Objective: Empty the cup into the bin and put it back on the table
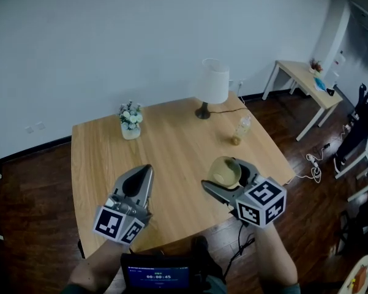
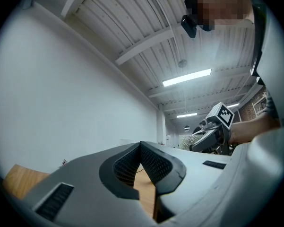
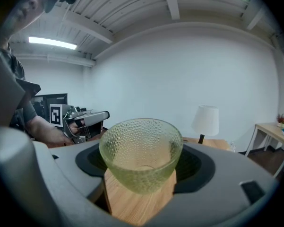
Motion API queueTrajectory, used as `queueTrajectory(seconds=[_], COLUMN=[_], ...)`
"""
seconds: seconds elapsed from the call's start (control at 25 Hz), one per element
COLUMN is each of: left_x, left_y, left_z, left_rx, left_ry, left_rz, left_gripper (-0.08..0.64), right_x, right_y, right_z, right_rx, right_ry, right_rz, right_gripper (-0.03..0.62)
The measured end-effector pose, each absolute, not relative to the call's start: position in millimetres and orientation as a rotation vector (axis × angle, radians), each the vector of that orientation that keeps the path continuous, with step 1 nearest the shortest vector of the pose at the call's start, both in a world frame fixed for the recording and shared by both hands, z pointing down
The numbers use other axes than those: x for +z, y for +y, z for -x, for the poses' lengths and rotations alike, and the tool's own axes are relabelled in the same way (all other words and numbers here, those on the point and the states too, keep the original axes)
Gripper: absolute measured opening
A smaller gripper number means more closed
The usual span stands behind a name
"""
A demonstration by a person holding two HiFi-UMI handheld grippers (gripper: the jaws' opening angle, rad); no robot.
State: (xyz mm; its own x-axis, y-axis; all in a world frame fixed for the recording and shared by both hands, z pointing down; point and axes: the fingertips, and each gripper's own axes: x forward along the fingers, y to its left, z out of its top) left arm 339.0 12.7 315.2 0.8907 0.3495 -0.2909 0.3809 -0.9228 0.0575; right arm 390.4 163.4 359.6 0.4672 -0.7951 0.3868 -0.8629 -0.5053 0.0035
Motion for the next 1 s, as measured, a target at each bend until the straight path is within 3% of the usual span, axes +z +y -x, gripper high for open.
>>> queueTrajectory(seconds=[1.0], left_x=[349], left_y=[98], left_z=[-409], left_rx=[-0.264], left_ry=[0.079], left_rz=[-3.074], left_gripper=[-0.009], right_x=[426], right_y=[233], right_z=[-497], right_rx=[0.585], right_ry=[-1.781], right_rz=[-2.263], right_gripper=[0.397])
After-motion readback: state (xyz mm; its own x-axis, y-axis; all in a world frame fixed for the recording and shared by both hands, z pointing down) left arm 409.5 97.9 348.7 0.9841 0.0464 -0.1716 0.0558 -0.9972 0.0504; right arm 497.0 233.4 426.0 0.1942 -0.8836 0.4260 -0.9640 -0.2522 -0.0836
